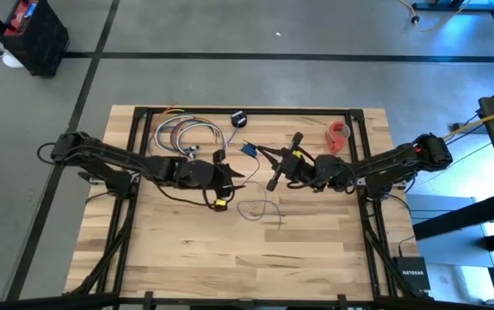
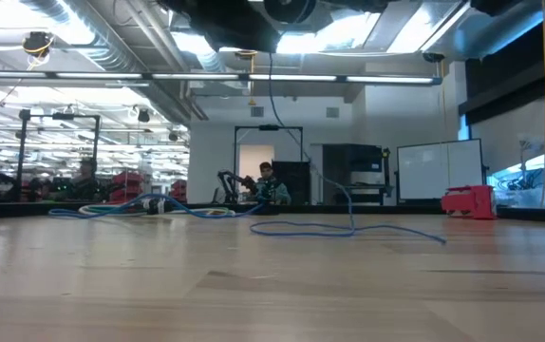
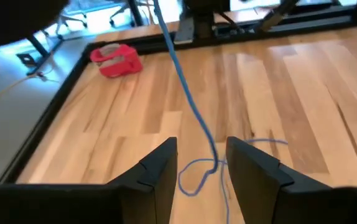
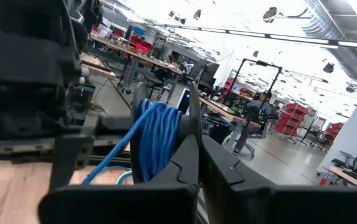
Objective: Coil cords
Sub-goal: Coil the blue wire onto the black spool
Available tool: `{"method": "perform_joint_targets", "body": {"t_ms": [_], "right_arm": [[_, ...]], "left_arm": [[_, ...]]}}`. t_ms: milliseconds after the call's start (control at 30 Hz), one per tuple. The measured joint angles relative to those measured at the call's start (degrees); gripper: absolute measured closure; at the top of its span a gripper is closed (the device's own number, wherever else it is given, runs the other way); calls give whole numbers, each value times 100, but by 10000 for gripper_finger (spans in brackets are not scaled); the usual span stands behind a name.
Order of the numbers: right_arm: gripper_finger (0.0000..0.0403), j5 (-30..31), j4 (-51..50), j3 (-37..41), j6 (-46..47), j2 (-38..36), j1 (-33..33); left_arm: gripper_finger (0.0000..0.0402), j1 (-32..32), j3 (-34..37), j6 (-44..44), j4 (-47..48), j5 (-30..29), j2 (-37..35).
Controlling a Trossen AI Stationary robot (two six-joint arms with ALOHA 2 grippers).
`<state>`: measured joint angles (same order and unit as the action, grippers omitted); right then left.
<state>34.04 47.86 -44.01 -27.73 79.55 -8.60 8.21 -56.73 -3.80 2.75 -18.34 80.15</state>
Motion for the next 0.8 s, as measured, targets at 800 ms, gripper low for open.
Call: {"method": "perform_joint_targets", "body": {"t_ms": [800], "right_arm": [[398,-468,168,2,217,0,0]], "left_arm": [[398,-336,0,-576,-756,52,355]]}}
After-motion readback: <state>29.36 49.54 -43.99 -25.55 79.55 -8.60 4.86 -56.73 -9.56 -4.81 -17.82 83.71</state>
